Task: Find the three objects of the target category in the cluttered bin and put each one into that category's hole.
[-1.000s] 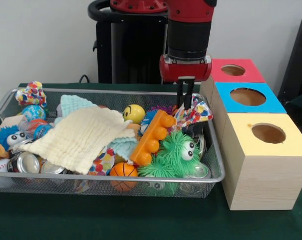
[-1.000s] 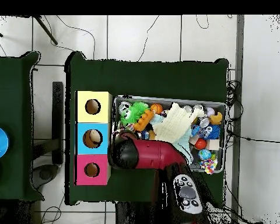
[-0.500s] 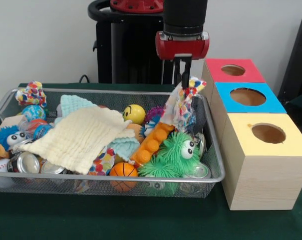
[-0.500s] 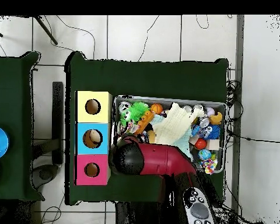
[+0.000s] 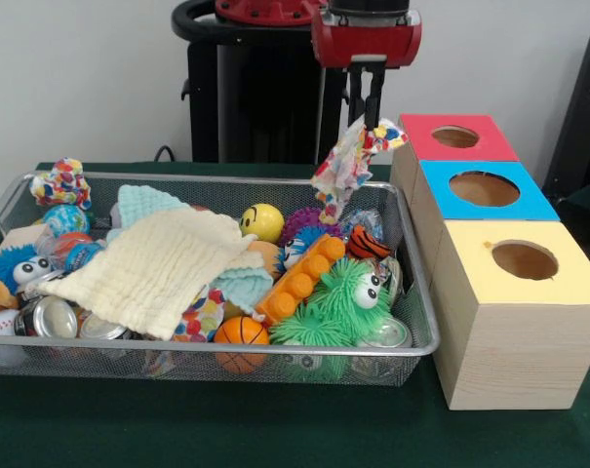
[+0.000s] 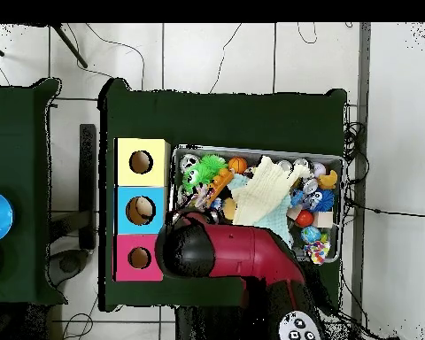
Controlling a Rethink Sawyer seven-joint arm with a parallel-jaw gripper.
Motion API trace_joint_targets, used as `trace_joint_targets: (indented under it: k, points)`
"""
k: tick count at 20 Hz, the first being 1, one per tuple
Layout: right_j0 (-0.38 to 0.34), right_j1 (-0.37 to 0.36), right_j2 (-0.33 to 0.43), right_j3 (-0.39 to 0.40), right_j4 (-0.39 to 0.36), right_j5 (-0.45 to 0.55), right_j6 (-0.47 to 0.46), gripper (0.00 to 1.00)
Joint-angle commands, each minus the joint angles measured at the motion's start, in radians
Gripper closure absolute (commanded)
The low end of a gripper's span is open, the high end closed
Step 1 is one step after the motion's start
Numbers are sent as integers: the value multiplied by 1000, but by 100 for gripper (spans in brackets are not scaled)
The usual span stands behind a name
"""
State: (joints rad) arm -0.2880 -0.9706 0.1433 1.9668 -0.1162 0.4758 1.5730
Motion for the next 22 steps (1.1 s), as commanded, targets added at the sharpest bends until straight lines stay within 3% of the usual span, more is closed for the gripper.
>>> trace_joint_targets:
  k: [1, 13, 22]
  points:
    - [-6, -36, 87, 26, 20, 155, 11, 100]
    - [18, -67, 86, -20, 30, 240, 46, 100]
    - [80, -96, 61, -71, 52, 309, 117, 100]
